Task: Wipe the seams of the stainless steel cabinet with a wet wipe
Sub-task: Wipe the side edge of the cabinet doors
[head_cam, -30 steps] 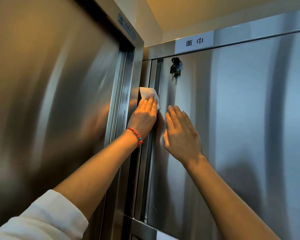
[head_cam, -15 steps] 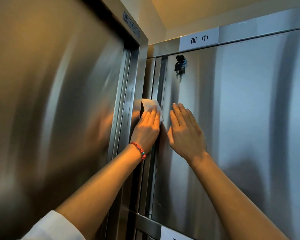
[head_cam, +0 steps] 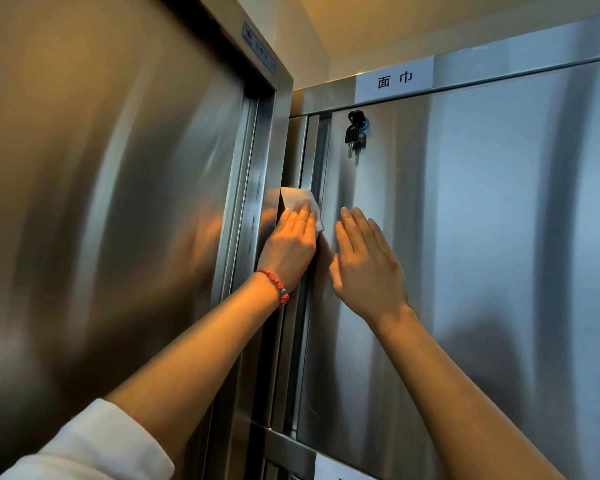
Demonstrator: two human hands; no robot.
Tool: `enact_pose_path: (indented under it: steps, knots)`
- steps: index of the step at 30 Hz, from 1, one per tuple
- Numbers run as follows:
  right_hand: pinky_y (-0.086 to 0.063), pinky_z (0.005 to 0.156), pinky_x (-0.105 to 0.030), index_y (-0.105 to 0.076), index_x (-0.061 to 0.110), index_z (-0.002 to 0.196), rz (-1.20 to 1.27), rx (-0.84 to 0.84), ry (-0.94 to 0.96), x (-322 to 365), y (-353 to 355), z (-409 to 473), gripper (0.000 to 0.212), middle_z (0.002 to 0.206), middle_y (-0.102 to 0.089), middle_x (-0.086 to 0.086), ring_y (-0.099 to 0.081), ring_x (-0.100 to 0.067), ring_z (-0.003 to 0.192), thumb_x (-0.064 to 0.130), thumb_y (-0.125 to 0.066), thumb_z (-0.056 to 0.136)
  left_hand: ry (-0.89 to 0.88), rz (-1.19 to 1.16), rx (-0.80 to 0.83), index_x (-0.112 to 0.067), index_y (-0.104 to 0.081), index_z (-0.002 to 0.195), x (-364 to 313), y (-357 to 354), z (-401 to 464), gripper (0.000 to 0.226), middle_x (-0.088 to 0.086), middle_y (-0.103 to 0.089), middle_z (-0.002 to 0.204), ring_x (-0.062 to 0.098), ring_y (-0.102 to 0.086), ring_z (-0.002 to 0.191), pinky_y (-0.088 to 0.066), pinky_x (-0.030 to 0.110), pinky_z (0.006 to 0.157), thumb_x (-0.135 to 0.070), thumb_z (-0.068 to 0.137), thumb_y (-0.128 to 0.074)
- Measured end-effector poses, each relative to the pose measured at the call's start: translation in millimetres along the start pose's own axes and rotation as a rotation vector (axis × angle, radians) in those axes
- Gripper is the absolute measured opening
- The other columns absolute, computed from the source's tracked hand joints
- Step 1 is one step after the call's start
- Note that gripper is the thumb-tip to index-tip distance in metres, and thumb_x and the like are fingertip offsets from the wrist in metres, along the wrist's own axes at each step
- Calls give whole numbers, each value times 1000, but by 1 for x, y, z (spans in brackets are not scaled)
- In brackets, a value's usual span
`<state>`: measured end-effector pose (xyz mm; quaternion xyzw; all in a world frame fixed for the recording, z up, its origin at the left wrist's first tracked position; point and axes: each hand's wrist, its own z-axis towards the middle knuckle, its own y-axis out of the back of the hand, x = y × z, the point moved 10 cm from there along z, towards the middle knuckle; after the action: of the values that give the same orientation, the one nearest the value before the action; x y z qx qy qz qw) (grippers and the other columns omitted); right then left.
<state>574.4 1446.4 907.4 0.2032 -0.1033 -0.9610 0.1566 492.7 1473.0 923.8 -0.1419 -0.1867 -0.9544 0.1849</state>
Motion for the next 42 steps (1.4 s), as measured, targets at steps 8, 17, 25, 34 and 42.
enact_pose_path:
  steps: [8,17,25,34,42]
  knots:
    - [-3,118,-38,-26,4,146,-60,43,29,0,-7,0,56,154,-19,-16,-12,-30,144,31,-35,98,7,21,-84,0,-7,147,-10,1,-25,49,20,-8,154,28,-10,143,-3,36,114,-7,99,-16]
    - [-7,117,-39,-31,2,144,-25,47,18,1,-6,0,55,152,-23,-17,-17,-31,143,28,-41,96,-8,10,-37,2,3,145,-8,-10,-21,51,22,1,154,30,0,144,11,34,108,-6,101,-22]
    - [-1,118,-37,-24,3,147,-39,62,25,1,-8,0,57,155,-15,-16,-8,-29,144,31,-34,98,-40,127,-257,-14,-55,129,-21,4,-50,50,7,-54,132,18,-51,123,-37,29,104,-25,82,-69]
    - [0,116,-36,-27,3,146,-30,48,16,1,-6,1,55,154,-20,-16,-13,-30,144,27,-39,97,-29,136,-294,-12,-56,126,-30,2,-74,50,9,-57,129,19,-53,121,-43,29,101,-25,80,-70]
    - [-10,115,-38,-41,-2,138,-20,4,4,1,-1,0,54,147,-35,-19,-28,-32,139,21,-52,91,-29,101,-279,-12,-57,124,-39,-4,-91,51,10,-58,128,21,-54,120,-45,31,99,-24,77,-72]
